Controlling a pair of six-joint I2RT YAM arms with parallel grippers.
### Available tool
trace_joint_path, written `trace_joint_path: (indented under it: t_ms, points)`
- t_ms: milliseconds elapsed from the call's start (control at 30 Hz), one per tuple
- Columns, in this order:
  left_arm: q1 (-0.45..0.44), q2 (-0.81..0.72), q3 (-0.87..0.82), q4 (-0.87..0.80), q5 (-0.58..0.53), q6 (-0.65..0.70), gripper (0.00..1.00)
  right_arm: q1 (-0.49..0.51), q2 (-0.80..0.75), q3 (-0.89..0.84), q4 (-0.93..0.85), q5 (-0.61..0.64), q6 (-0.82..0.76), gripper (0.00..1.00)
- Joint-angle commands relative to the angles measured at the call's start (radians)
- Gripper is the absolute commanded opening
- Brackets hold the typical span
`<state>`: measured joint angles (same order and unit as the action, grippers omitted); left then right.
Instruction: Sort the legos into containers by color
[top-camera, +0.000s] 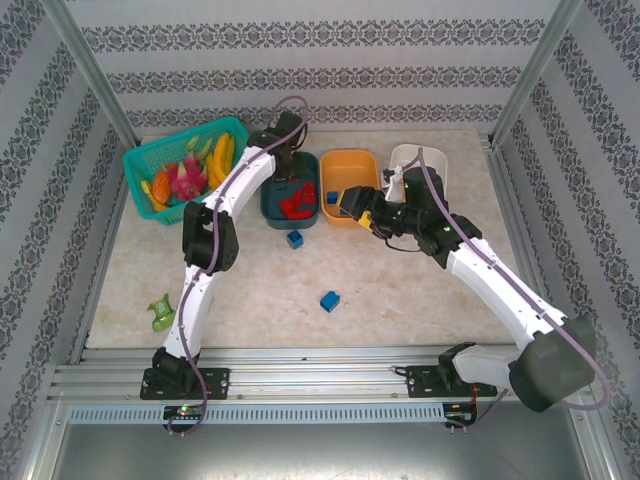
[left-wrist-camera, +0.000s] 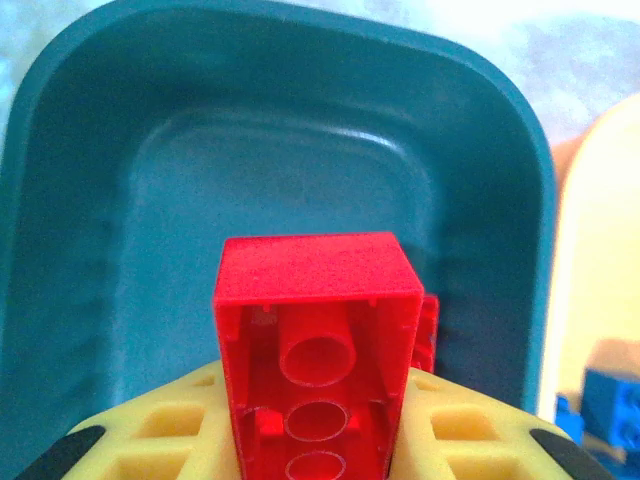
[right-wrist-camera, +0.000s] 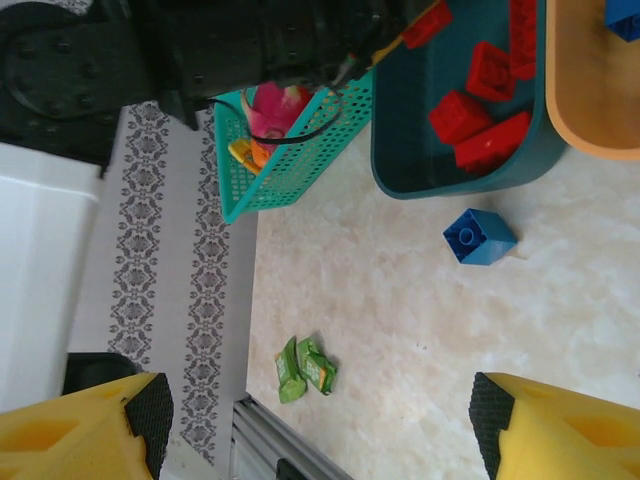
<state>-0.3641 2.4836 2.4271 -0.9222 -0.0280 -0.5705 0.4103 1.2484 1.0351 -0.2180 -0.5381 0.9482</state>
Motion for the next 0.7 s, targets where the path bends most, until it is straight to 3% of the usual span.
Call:
trace_joint_path:
  t_ms: [0, 200, 433, 667]
  points:
    - [0.021, 0.054, 0.059, 0.073, -0.027, 0.040, 0.29, 0.007, 0.027, 0.050, 0.031, 0.020, -0.005, 0.80]
    - [0.037, 0.118, 0.078, 0.061, 0.020, -0.011, 0.31, 0.010, 0.051, 0.033, 0.024, 0.033, 0.003, 0.80]
    - [0.039, 0.128, 0.083, 0.023, 0.052, -0.029, 0.48, 0.013, 0.079, 0.040, 0.006, 0.039, -0.009, 0.80]
    - [0.041, 0.046, 0.087, 0.011, 0.083, -0.057, 0.58, 0.038, 0.078, 0.093, -0.171, 0.142, -0.140, 0.79]
